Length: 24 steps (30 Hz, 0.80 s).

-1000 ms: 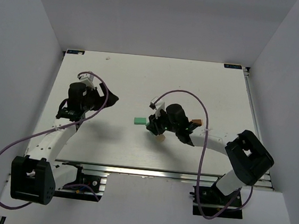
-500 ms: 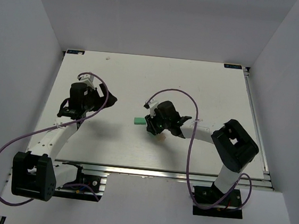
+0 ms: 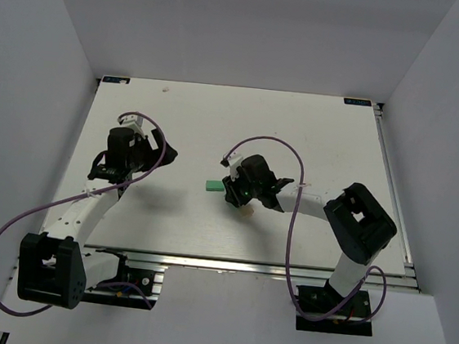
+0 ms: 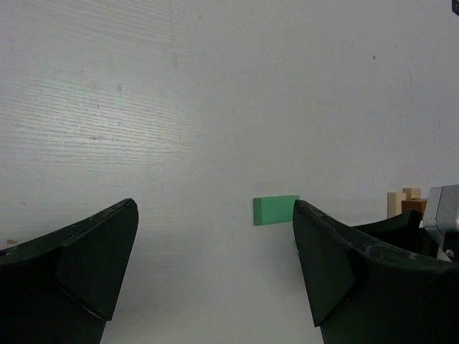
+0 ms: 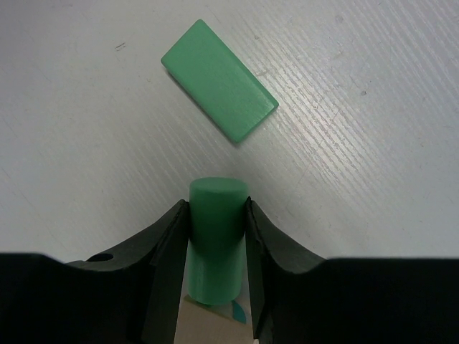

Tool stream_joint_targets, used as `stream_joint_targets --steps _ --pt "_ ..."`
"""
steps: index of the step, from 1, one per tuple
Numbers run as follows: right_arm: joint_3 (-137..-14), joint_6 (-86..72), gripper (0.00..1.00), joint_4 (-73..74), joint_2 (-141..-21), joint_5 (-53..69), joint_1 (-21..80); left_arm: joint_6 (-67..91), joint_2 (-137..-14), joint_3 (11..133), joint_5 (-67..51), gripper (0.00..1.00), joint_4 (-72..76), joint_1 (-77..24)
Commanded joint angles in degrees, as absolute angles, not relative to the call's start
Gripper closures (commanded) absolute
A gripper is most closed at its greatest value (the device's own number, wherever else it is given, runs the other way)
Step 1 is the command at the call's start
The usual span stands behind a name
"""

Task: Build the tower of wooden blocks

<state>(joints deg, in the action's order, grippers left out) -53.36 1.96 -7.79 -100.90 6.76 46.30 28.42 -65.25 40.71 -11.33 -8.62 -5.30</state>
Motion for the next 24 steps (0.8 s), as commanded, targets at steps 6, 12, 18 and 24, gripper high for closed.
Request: stream_joint_targets --steps 6,12,18,24 --pt "-52.3 3.0 0.62 -9.7 -99.1 7.2 46.6 27.6 -64.6 41.0 -10.3 0.02 -9.1 -5.2" --pt "-51.0 2.5 0.67 -10.5 -98.9 7.0 46.6 27.7 -64.9 40.7 -10.6 0.02 -8.7 -5.1" --pt "-43.6 3.5 0.74 -22.9 -91.0 9.2 46.7 28.9 -65.0 40.8 -17.1 0.02 -6.6 -5.1" --pt "-35.7 5.1 0.74 -36.2 -83.6 14.1 46.7 35.4 -62.9 36.2 -30.3 0.02 7.4 -9.7"
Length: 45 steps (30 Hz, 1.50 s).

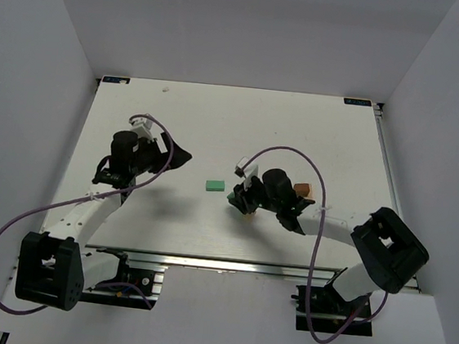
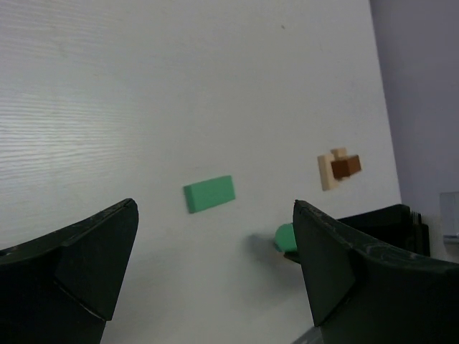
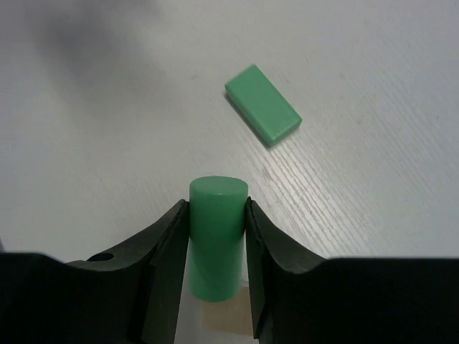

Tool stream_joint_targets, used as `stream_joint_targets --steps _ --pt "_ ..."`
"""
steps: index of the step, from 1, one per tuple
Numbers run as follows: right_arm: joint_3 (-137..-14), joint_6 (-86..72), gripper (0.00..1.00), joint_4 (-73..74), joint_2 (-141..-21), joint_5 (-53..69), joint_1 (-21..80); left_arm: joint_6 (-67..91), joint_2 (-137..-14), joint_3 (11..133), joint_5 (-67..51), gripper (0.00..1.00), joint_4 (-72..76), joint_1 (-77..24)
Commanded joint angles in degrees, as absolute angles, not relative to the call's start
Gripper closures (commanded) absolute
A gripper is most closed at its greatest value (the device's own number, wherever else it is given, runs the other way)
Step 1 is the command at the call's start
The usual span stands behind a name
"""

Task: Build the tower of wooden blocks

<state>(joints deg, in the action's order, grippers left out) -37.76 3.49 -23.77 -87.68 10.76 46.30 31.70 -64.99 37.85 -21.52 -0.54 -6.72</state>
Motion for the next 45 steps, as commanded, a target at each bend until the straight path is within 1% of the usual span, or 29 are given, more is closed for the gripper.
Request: stream_joint_targets --steps 1,6,10,13,17,21,27,30,31,34,35,37,39,43,45 --pt "-34.7 5.0 0.74 -37.9 -82.9 14.5 46.7 35.6 -62.8 36.5 -30.0 0.02 7.4 -10.9" --pt "-29.3 5.3 0.74 -47.8 -79.3 17.6 46.7 36.4 -63.6 38.2 -30.1 0.02 7.1 -17.7" --pt "-26.4 5.9 0.70 -52.0 -77.3 20.2 46.7 36.1 -63.8 39.1 -29.6 0.02 6.3 -22.9" --pt "-26.6 6.8 0.71 -51.1 -76.5 19.9 46.7 35.0 -64.1 40.3 -27.2 0.02 4.1 -26.5" --pt "-26.6 6.8 0.69 -51.5 -75.8 19.9 46.7 33.4 -66.2 41.8 -20.6 0.02 0.4 -32.5" --pt "-26.9 7.3 0.68 -50.5 -74.8 19.2 46.7 32.3 -70.8 44.1 -17.9 0.02 -5.0 -34.5" --pt "-26.1 8.1 0.68 -50.4 -73.5 17.3 46.7 31.6 -70.4 44.7 -16.2 0.03 -5.5 -37.5" --pt "-25.8 8.4 0.68 -50.5 -72.5 17.5 46.7 31.6 -70.8 44.7 -15.7 0.09 -5.6 -37.9" --pt "-25.8 8.3 0.68 -50.6 -72.4 17.7 46.7 31.8 -71.4 44.7 -16.2 0.14 -5.5 -38.0" --pt "-25.6 8.1 0.68 -51.2 -72.2 17.1 46.7 32.2 -72.2 45.3 -18.2 0.23 -4.7 -38.2" --pt "-25.4 8.3 0.68 -51.4 -72.2 16.9 46.7 32.3 -72.7 45.3 -18.9 0.29 -4.1 -38.4" --pt "-25.2 8.3 0.68 -52.0 -72.2 16.1 46.7 32.8 -72.9 44.9 -19.9 0.31 -3.2 -38.9" --pt "-25.1 8.3 0.68 -52.4 -72.2 16.1 46.7 33.1 -73.6 45.0 -20.4 0.37 -3.1 -39.1" --pt "-25.0 8.2 0.68 -53.0 -72.2 15.9 46.6 33.6 -74.1 45.2 -20.7 0.40 -2.7 -39.2" --pt "-25.0 8.1 0.67 -53.1 -72.2 16.3 46.7 33.9 -74.2 45.3 -21.0 0.44 -2.4 -39.5"
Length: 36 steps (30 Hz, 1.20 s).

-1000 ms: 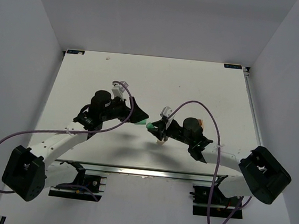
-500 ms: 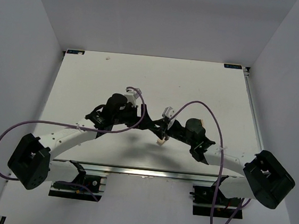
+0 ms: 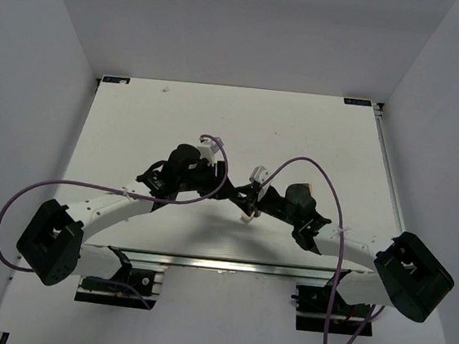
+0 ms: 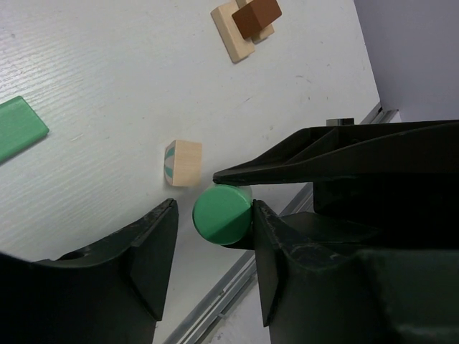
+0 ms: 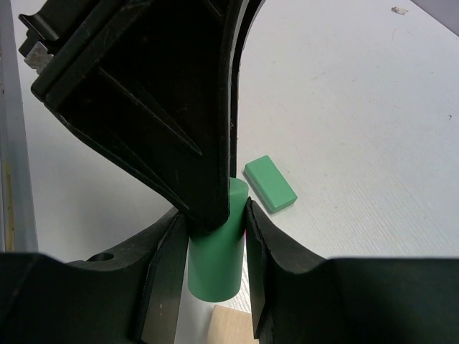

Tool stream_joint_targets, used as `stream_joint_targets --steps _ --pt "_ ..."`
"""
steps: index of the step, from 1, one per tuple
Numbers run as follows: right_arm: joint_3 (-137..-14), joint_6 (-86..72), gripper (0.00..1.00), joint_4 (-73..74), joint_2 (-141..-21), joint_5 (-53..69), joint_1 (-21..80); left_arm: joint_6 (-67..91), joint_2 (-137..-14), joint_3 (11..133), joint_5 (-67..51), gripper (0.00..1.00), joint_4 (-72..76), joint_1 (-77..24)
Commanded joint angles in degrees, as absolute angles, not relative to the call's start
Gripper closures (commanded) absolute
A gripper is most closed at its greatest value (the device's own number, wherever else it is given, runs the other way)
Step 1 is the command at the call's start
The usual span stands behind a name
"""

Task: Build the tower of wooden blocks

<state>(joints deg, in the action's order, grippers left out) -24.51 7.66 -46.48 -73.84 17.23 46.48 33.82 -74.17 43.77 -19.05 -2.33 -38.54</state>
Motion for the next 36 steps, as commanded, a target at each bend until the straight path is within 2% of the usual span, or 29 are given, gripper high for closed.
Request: stream_joint_targets --steps 1,2,5,9,11,13,15,18,20,22,30,33,36 --pt "-24.9 8.0 0.67 -53.2 -72.3 16.4 46.6 34.0 -74.2 45.3 -21.3 0.45 -2.0 -39.5" --pt "-24.8 7.9 0.67 -53.6 -72.3 16.2 46.7 34.1 -74.3 45.4 -21.7 0.50 -1.9 -39.7" --pt "-24.3 8.0 0.66 -55.2 -72.1 16.3 46.7 34.4 -74.9 45.8 -23.1 0.54 -1.1 -40.5" --pt "-24.3 7.8 0.66 -55.6 -71.8 15.6 46.7 34.8 -75.9 46.1 -23.3 0.72 -1.2 -41.0" --pt "-24.2 7.9 0.66 -55.6 -71.8 14.9 46.7 34.8 -76.0 46.4 -23.1 0.75 -1.3 -41.0" --pt "-24.1 7.8 0.65 -55.4 -71.6 14.7 46.7 34.7 -75.4 46.6 -22.0 0.85 -2.1 -41.0" --pt "-23.7 7.6 0.57 -54.9 -71.5 14.2 46.7 34.5 -75.0 47.3 -19.9 0.89 -3.2 -41.0" --pt "-23.5 6.7 0.35 -53.4 -70.8 14.0 46.7 33.9 -75.1 49.7 -14.9 1.00 -6.0 -41.0" --pt "-22.7 5.9 0.17 -53.0 -70.1 13.4 46.7 33.0 -76.2 52.5 -13.1 1.00 -7.4 -41.0" --pt "-21.8 5.5 0.11 -53.2 -69.0 12.1 46.6 32.3 -77.5 54.1 -12.0 1.00 -8.6 -41.0" --pt "-18.5 4.7 0.11 -45.5 -60.7 4.9 46.6 29.4 -81.4 61.9 1.4 1.00 -19.2 -41.0" --pt "-16.5 2.0 0.11 -39.3 -53.5 -3.4 46.6 28.5 -83.1 63.6 4.6 1.00 -21.5 -41.0" --pt "-16.6 -4.7 0.11 -29.2 -45.0 -18.4 46.4 27.6 -85.7 66.4 3.1 1.00 -21.6 -41.1"
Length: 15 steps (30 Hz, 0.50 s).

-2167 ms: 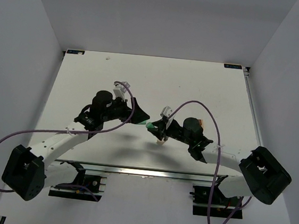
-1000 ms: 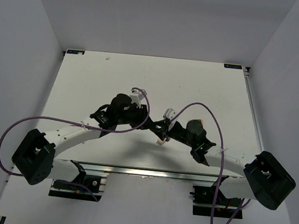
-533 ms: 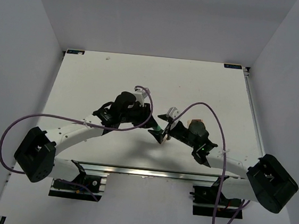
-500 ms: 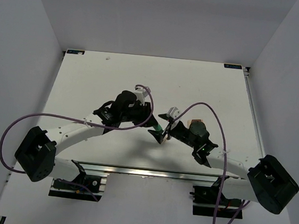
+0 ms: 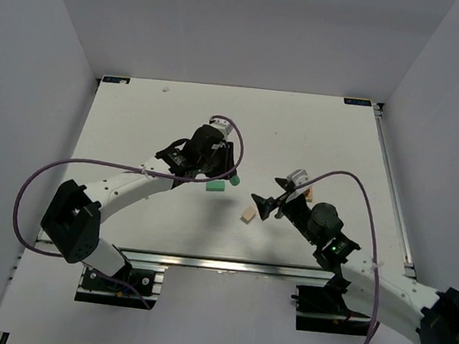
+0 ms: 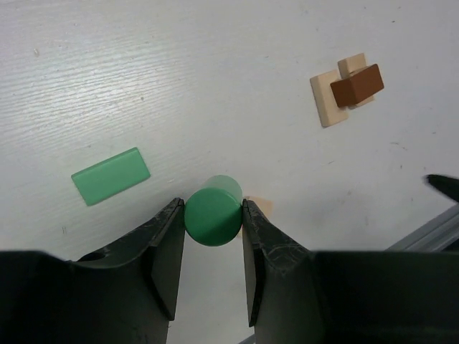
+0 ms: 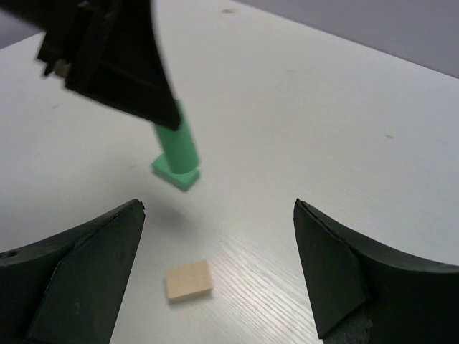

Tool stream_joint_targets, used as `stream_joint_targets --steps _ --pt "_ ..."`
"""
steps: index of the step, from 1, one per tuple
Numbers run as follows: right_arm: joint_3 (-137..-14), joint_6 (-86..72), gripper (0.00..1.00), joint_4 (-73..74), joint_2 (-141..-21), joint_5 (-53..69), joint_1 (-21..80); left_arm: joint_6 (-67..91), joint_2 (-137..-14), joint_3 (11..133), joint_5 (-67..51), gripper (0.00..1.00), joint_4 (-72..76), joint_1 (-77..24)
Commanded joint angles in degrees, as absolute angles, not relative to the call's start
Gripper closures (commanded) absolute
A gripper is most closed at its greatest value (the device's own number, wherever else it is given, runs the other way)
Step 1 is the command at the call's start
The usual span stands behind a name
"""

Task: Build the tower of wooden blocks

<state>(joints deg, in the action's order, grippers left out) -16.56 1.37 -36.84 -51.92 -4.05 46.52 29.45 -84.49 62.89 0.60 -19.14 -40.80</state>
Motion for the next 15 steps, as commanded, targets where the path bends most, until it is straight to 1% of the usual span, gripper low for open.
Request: stream_joint_targets --steps 1,3,4,5,6,7,10,11,12,13,14,15 --pt "-17.7 -6.8 0.11 -22.2 -41.2 -27.2 46.2 27.2 -86.5 68.4 2.8 1.00 -21.4 -41.5" --pt "-19.4 -11.0 0.11 -14.2 -37.9 -35.8 46.1 26.4 -89.4 70.6 1.6 1.00 -21.3 -42.3" --pt "-21.8 -17.6 0.11 -9.5 -36.5 -45.3 46.1 25.5 -90.6 73.4 1.7 1.00 -21.4 -43.3" --pt "-22.9 -20.9 0.11 -4.8 -34.4 -49.5 45.9 25.0 -91.8 75.0 1.7 1.00 -22.1 -44.0" --pt "-24.0 -24.1 0.11 4.7 -33.6 -52.9 45.7 24.4 -93.2 76.5 1.7 1.00 -22.4 -44.9" --pt "-24.9 -27.9 0.11 7.8 -32.8 -56.0 45.6 23.7 -95.9 78.2 1.7 1.00 -22.7 -45.5" --pt "-27.7 -32.4 0.11 17.2 -31.9 -57.7 45.0 22.0 -101.1 86.3 0.5 1.00 -24.5 -47.6" --pt "-29.5 -37.1 0.11 20.3 -32.9 -58.9 44.8 21.1 -105.1 91.5 0.7 1.00 -26.6 -48.7" --pt "-30.4 -40.2 0.10 27.0 -33.3 -61.7 44.6 20.6 -107.0 94.3 2.1 1.00 -27.8 -49.4" --pt "-31.1 -46.3 0.11 30.0 -34.0 -63.2 44.3 19.8 -110.8 97.1 3.3 1.00 -28.9 -50.7" --pt "-32.3 -48.3 0.11 32.7 -35.2 -64.5 43.4 19.4 -112.5 102.3 4.3 1.00 -30.7 -51.2" --pt "-32.9 -49.3 0.11 35.7 -35.9 -65.0 42.6 18.9 -114.1 104.7 4.5 1.00 -31.5 -52.1"
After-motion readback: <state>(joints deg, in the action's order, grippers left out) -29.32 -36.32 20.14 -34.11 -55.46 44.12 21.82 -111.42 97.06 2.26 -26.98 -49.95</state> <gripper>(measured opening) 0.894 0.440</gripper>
